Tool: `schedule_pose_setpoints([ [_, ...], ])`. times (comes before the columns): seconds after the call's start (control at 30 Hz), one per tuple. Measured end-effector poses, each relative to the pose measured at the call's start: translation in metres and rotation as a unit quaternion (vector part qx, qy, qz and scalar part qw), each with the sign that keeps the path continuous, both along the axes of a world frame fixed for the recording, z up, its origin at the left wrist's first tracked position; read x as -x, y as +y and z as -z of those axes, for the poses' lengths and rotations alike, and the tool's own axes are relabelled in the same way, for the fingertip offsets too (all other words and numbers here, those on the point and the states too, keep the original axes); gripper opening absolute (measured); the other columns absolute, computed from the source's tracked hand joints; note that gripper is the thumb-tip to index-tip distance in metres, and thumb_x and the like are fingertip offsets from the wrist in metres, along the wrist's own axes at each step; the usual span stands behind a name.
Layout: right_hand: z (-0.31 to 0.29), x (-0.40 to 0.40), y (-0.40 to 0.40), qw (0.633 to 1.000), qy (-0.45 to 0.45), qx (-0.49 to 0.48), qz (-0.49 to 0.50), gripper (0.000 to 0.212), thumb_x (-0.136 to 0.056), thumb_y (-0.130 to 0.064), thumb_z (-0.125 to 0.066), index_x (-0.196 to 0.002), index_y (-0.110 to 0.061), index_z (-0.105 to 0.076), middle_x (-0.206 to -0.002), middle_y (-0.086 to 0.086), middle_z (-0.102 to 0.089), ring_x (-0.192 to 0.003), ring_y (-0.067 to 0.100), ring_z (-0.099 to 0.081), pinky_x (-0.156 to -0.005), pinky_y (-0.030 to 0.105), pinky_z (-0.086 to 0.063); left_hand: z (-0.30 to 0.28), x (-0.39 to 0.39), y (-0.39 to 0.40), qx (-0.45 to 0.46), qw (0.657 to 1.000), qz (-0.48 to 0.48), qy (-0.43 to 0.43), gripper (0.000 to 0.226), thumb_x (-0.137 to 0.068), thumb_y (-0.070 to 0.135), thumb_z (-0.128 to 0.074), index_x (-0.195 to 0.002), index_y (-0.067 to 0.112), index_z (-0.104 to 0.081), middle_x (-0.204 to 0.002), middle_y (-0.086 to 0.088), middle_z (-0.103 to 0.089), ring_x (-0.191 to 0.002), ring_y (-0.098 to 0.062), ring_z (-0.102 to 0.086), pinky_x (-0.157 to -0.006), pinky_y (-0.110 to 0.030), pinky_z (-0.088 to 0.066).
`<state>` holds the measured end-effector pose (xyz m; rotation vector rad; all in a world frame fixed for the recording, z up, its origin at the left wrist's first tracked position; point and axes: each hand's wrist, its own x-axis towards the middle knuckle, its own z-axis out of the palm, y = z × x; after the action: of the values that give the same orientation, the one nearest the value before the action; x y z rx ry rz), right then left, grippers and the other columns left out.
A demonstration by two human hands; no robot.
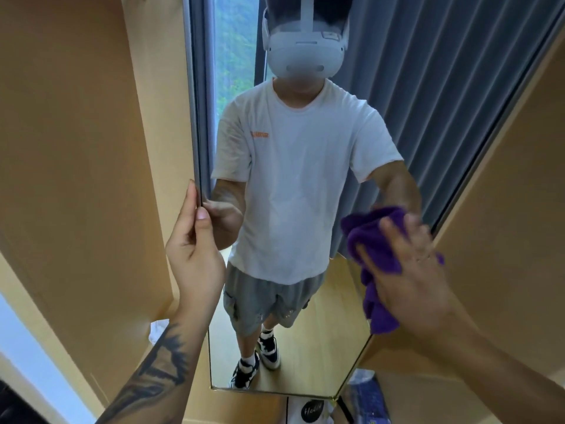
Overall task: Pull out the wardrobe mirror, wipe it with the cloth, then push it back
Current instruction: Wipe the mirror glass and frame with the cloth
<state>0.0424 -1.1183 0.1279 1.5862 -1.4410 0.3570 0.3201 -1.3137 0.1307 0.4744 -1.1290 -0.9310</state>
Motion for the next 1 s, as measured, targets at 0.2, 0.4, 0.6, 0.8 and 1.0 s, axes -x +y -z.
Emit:
schedule_pose_setpoints([
  [0.2, 0.023, -0.007, 0.006, 0.990, 0.081, -0.114, -0.024, 0.058, -0.090, -0.026, -0.057, -0.147, -0.031, -0.045, -0.161, 0.007, -0.035, -0.162, 0.029, 0.000, -0.126, 0.051, -0.017, 0.002, -0.001, 0.003, 0.000, 0.999, -0.026, -0.022, 0.040, -0.113, 0.015, -0.050, -0.151, 0.027, -0.052, -0.143, 0.035, -0.055, -0.141, -0.001, -0.053, -0.113, -0.014, -0.041],
  [0.4, -0.039, -0.009, 0.010, 0.998, -0.022, -0.055, 0.001, 0.072, -0.098, -0.029, -0.058, -0.160, -0.047, -0.024, -0.174, -0.007, -0.011, -0.162, 0.017, 0.009, -0.132, 0.043, -0.003, 0.000, 0.006, 0.010, -0.013, 0.999, -0.043, -0.016, 0.042, -0.112, 0.016, -0.049, -0.153, 0.027, -0.052, -0.145, 0.029, -0.059, -0.144, -0.003, -0.051, -0.119, -0.022, -0.040],
  [0.6, 0.024, -0.042, 0.011, 0.994, 0.007, -0.107, 0.024, 0.114, -0.067, -0.018, -0.095, -0.158, -0.038, -0.029, -0.167, -0.002, -0.023, -0.156, 0.028, -0.019, -0.121, 0.059, -0.026, -0.003, -0.004, 0.015, -0.007, 0.994, -0.054, -0.095, 0.048, -0.112, 0.019, -0.051, -0.160, 0.024, -0.044, -0.154, 0.005, -0.059, -0.140, -0.010, -0.056, -0.117, -0.031, -0.045],
  [0.8, 0.024, -0.037, 0.013, 0.994, 0.021, -0.105, 0.028, 0.105, -0.063, -0.004, -0.093, -0.153, -0.022, -0.043, -0.166, 0.011, -0.030, -0.157, 0.039, -0.018, -0.119, 0.059, -0.029, -0.017, -0.023, 0.025, 0.003, 0.965, -0.140, -0.220, 0.059, -0.103, 0.023, -0.068, -0.159, 0.031, -0.048, -0.130, 0.002, -0.059, -0.128, -0.024, -0.059, -0.108, -0.034, -0.047],
  [1.0, -0.054, -0.012, 0.017, 0.982, 0.149, -0.100, -0.054, 0.058, -0.087, -0.017, -0.070, -0.144, -0.020, -0.057, -0.166, 0.012, -0.031, -0.159, 0.033, -0.011, -0.128, 0.052, -0.015, -0.060, -0.020, 0.044, 0.261, 0.837, -0.242, -0.415, 0.058, -0.098, 0.039, -0.073, -0.153, 0.034, -0.055, -0.164, -0.013, -0.042, -0.148, -0.035, -0.039, -0.120, -0.049, -0.029],
])
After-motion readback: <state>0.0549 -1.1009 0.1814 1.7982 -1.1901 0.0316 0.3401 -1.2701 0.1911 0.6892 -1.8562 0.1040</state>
